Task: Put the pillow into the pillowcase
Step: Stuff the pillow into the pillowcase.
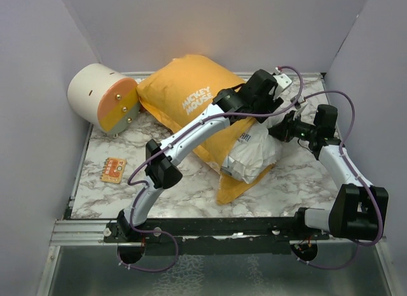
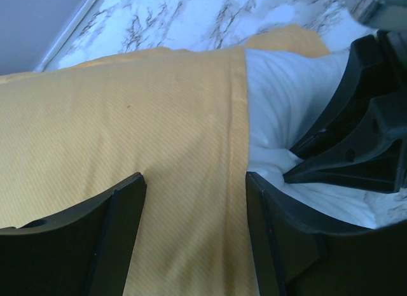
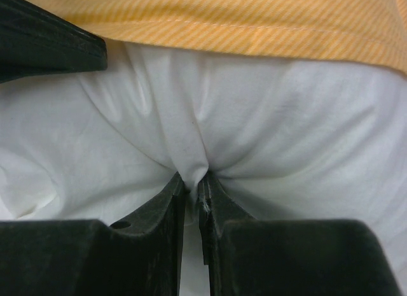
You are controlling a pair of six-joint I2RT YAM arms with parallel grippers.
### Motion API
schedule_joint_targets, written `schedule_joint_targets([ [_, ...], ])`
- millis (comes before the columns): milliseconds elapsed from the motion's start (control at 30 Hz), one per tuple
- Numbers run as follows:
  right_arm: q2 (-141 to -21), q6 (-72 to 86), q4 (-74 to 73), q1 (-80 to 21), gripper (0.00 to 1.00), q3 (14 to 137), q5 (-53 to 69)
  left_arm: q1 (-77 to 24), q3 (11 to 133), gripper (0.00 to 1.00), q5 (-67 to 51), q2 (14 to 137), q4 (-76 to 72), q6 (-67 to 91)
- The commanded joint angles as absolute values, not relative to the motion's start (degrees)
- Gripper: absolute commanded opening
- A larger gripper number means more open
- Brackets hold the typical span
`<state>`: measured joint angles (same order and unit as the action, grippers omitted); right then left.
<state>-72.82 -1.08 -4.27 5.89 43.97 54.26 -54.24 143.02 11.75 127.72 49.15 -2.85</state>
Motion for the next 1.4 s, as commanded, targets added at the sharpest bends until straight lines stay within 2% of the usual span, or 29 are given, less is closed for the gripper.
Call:
schedule_joint_targets([
  [0, -73.12, -0.53, -5.1, 4.93, 0.14, 42.56, 56.6, -53.54, 145.51, 0.66, 3.92, 126.64, 45.16, -0.38],
  [333, -72.94, -0.44, -4.97, 4.92, 0.14, 42.61, 56.51, -53.48, 144.67, 0.66, 9.75, 126.74, 45.93, -2.73],
  [833, -73.11, -0.44, -4.94, 4.92, 0.15, 42.63, 56.34, -55.14, 144.77, 0.66, 9.76, 128.41, 49.16, -4.7],
  [867, -73.11, -0.44, -4.92, 4.93, 0.15, 42.58, 56.34, -55.19, 144.88, 0.64, 10.55, 128.69, 49.38, -5.15],
  [933, -73.14, -0.44, -4.92, 4.92, 0.15, 42.62, 56.42, -55.15, 145.81, 0.55, 13.53, 129.64, 49.9, -5.7],
  [1067, -73.03, -0.44, -4.84, 4.92, 0.15, 42.6, 56.3, -55.15, 150.48, 0.23, 18.47, 131.71, 50.92, -6.43],
  [1167, -73.29, -0.43, -4.9, 4.92, 0.15, 42.68, 56.34, -55.2, 152.5, 0.0, 16.85, 131.48, 50.08, -6.65],
  [1300, -73.12, -0.4, -4.85, 4.92, 0.15, 42.62, 56.29, -54.66, 150.95, 0.0, 7.82, 129.43, 47.76, -4.74],
  [1367, -72.6, -0.24, -4.58, 4.92, 0.15, 42.7, 57.01, -53.98, 149.33, 0.0, -0.88, 128.29, 46.39, -1.82],
])
